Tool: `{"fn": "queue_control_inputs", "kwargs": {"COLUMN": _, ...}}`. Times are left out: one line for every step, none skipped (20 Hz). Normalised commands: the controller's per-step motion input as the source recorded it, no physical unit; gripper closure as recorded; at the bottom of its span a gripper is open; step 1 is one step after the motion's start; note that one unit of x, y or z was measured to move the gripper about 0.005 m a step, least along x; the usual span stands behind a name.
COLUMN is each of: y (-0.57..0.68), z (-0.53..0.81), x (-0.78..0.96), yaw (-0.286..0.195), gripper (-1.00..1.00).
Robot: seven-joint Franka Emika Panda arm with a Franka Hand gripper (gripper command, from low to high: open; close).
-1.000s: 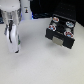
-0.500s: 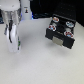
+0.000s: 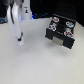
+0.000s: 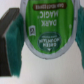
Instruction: Open the kcup holder, insert the kcup into the holder, and close the kcup holder
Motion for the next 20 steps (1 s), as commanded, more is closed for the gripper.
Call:
{"fn": "queue_control_inputs", "kwargs": {"y": 0.65, "z": 0.72, "x": 0.08, "yaw": 0.018, "gripper": 1.0}}
{"fn": "queue_control_inputs", "kwargs": {"y": 0.64, "z": 0.69, "x": 0.11, "yaw": 0.022, "gripper": 1.0}}
{"fn": "queue_control_inputs", "kwargs": {"y": 0.66, "z": 0.67, "x": 0.08, "yaw": 0.027, "gripper": 1.0}}
{"fn": "queue_control_inputs", "kwargs": {"y": 0.66, "z": 0.66, "x": 0.1, "yaw": 0.021, "gripper": 1.0}}
{"fn": "queue_control_inputs", "kwargs": {"y": 0.66, "z": 0.67, "x": 0.08, "yaw": 0.021, "gripper": 1.0}}
{"fn": "queue_control_inputs", "kwargs": {"y": 0.69, "z": 0.66, "x": 0.1, "yaw": 0.017, "gripper": 1.0}}
{"fn": "queue_control_inputs", "kwargs": {"y": 0.66, "z": 0.57, "x": 0.13, "yaw": 0.02, "gripper": 1.0}}
{"fn": "queue_control_inputs", "kwargs": {"y": 0.65, "z": 0.49, "x": 0.12, "yaw": 0.024, "gripper": 1.0}}
{"fn": "queue_control_inputs", "kwargs": {"y": 0.67, "z": 0.4, "x": 0.12, "yaw": 0.022, "gripper": 1.0}}
{"fn": "queue_control_inputs", "kwargs": {"y": 0.66, "z": 0.35, "x": 0.11, "yaw": 0.024, "gripper": 1.0}}
{"fn": "queue_control_inputs", "kwargs": {"y": 0.66, "z": 0.34, "x": 0.1, "yaw": 0.023, "gripper": 1.0}}
{"fn": "queue_control_inputs", "kwargs": {"y": 0.66, "z": 0.33, "x": 0.09, "yaw": 0.022, "gripper": 1.0}}
{"fn": "queue_control_inputs", "kwargs": {"y": 0.68, "z": 0.32, "x": 0.1, "yaw": 0.011, "gripper": 1.0}}
{"fn": "queue_control_inputs", "kwargs": {"y": 0.67, "z": 0.3, "x": 0.1, "yaw": 0.012, "gripper": 1.0}}
{"fn": "queue_control_inputs", "kwargs": {"y": 0.67, "z": 0.3, "x": 0.1, "yaw": 0.015, "gripper": 1.0}}
{"fn": "queue_control_inputs", "kwargs": {"y": 0.67, "z": 0.29, "x": 0.1, "yaw": 0.013, "gripper": 1.0}}
{"fn": "queue_control_inputs", "kwargs": {"y": 0.67, "z": 0.29, "x": 0.11, "yaw": 0.016, "gripper": 1.0}}
{"fn": "queue_control_inputs", "kwargs": {"y": 0.68, "z": 0.3, "x": 0.16, "yaw": 0.011, "gripper": 1.0}}
{"fn": "queue_control_inputs", "kwargs": {"y": 0.67, "z": 0.27, "x": 0.15, "yaw": 0.016, "gripper": 1.0}}
{"fn": "queue_control_inputs", "kwargs": {"y": 0.67, "z": 0.26, "x": 0.12, "yaw": 0.021, "gripper": 1.0}}
